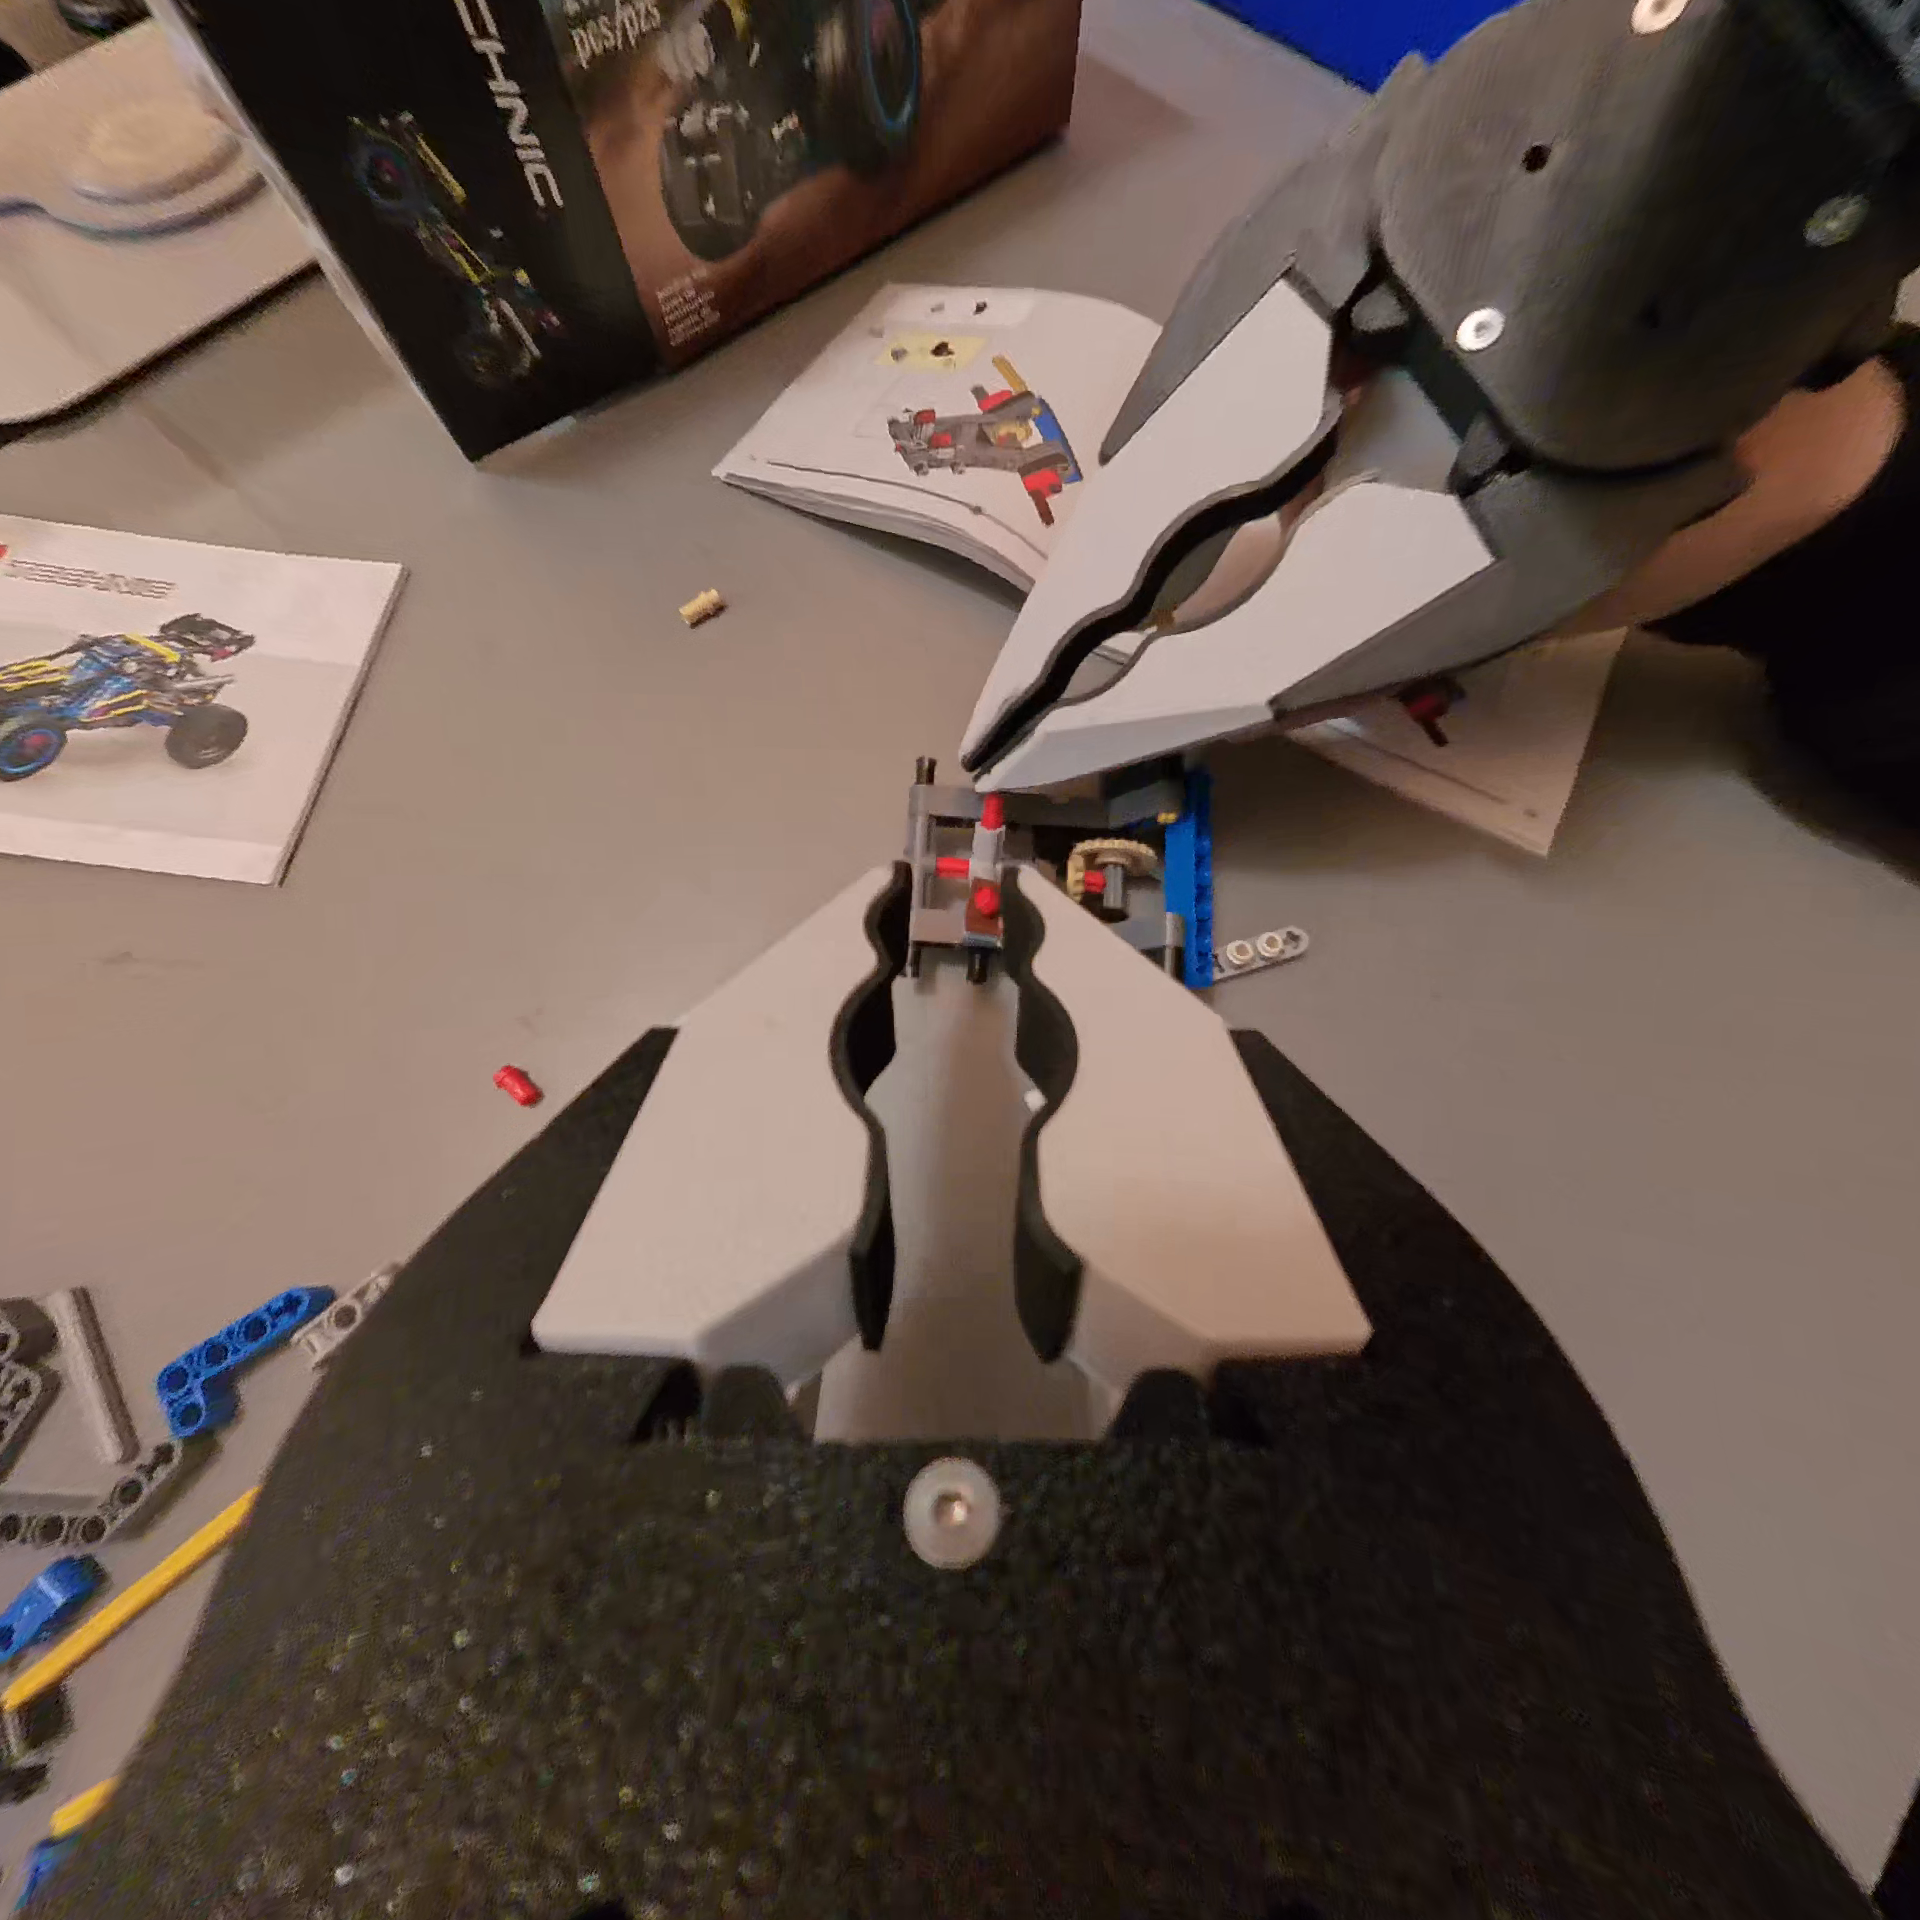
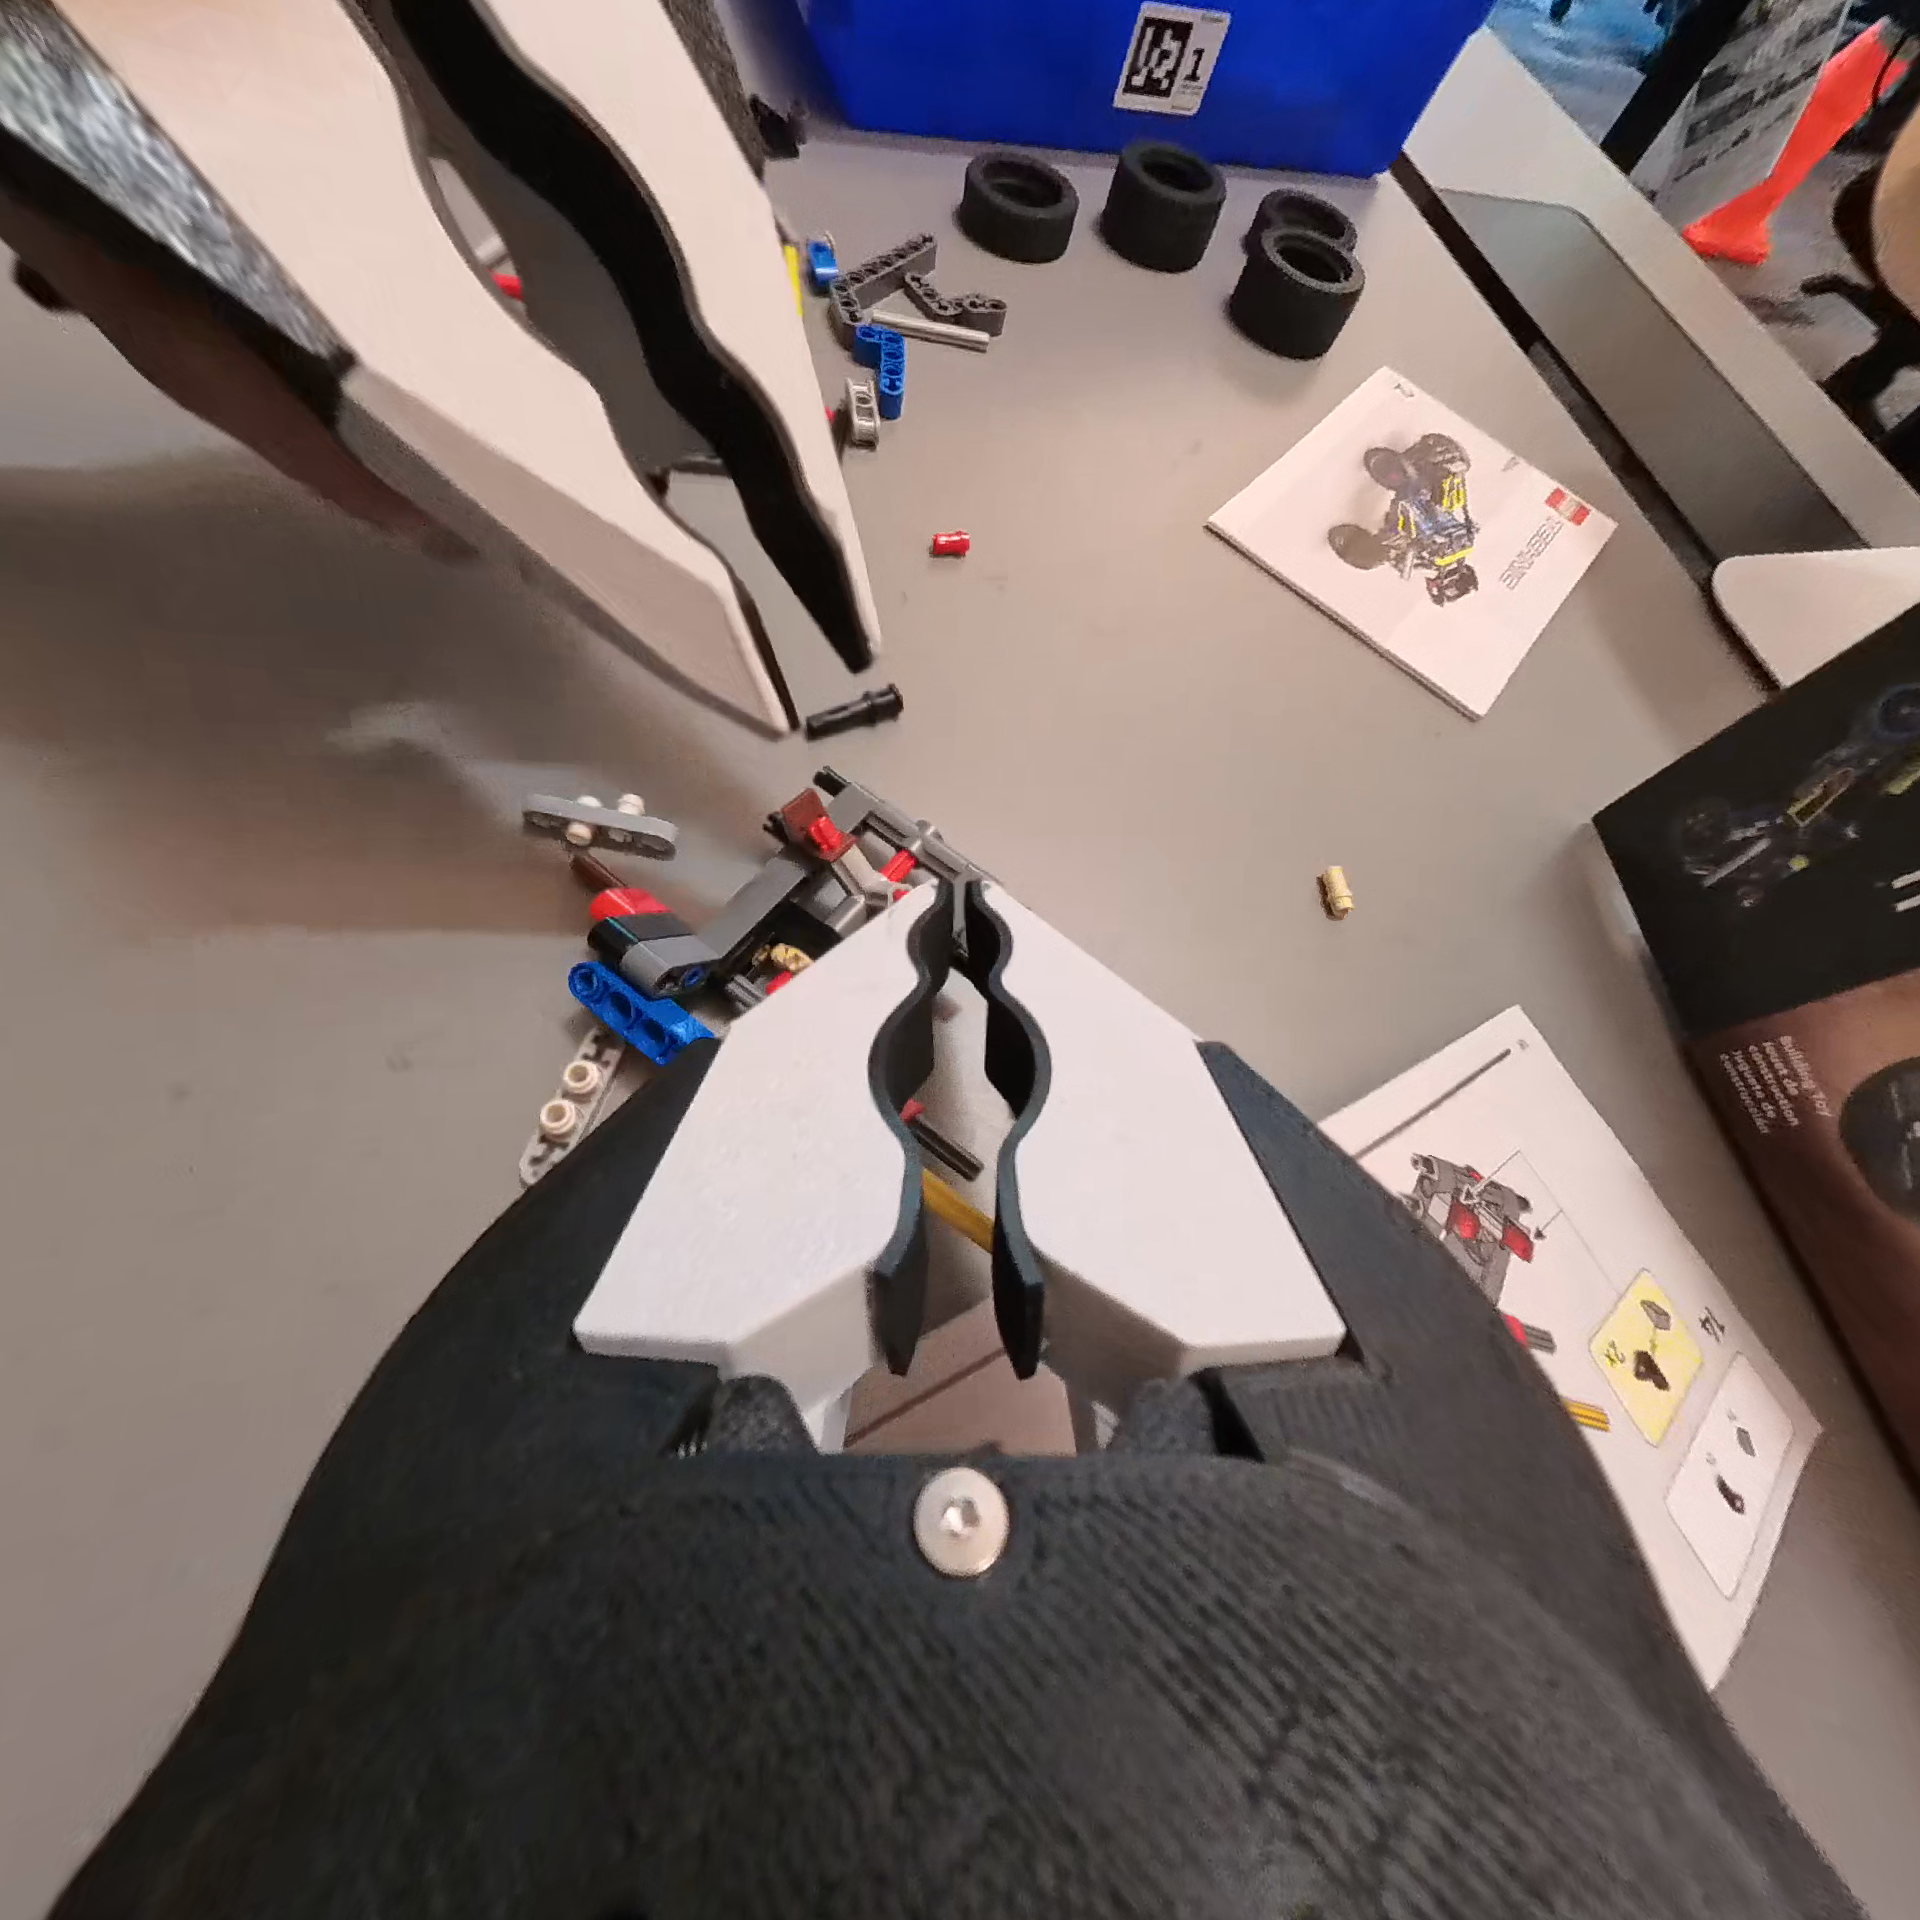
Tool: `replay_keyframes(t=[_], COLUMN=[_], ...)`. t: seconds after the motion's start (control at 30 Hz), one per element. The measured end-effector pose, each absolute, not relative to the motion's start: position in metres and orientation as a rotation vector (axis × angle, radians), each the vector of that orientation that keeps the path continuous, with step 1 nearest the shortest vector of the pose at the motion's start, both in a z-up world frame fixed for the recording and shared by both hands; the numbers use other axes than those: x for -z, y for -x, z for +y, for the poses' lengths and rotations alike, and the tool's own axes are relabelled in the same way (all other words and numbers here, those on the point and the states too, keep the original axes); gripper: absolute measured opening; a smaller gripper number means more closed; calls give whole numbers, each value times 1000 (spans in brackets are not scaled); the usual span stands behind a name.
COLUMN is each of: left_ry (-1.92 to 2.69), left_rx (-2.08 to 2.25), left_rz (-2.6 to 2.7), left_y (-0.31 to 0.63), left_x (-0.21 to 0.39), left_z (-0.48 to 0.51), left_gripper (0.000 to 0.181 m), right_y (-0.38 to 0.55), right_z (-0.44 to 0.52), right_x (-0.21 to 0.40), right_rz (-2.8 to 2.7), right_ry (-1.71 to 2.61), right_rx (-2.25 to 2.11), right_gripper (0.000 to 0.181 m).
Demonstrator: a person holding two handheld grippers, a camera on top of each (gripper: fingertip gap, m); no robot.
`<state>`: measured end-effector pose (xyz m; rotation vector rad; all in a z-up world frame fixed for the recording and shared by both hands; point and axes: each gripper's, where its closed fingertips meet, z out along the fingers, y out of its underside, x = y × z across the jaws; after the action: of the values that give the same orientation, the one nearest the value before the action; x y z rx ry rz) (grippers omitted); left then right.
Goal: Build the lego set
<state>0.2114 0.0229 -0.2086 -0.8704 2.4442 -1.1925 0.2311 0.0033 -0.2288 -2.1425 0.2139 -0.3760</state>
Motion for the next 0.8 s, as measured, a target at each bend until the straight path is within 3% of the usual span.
replay_keyframes(t=[0.23, 0.43, 0.73, 0.8], left_ry=[726, 632, 780, 778], left_rx=[1208, 1049, 1166, 1183], left_rz=[2568, 2656, 2639, 2628], left_y=[-161, -132, -137, -138], left_x=[215, 245, 250, 248], left_z=[21, 16, 16, 14], left_gripper=[13, 13, 9, 8], right_y=[-238, -163, -152, -156], right_z=[-13, -16, -12, -9], right_x=[221, 220, 255, 256], right_rz=[205, 160, 349, 346], right_ry=[2191, 2292, 2368, 2371], right_rx=[522, 19, 47, 95], right_gripper=[0, 0, 23, 14])
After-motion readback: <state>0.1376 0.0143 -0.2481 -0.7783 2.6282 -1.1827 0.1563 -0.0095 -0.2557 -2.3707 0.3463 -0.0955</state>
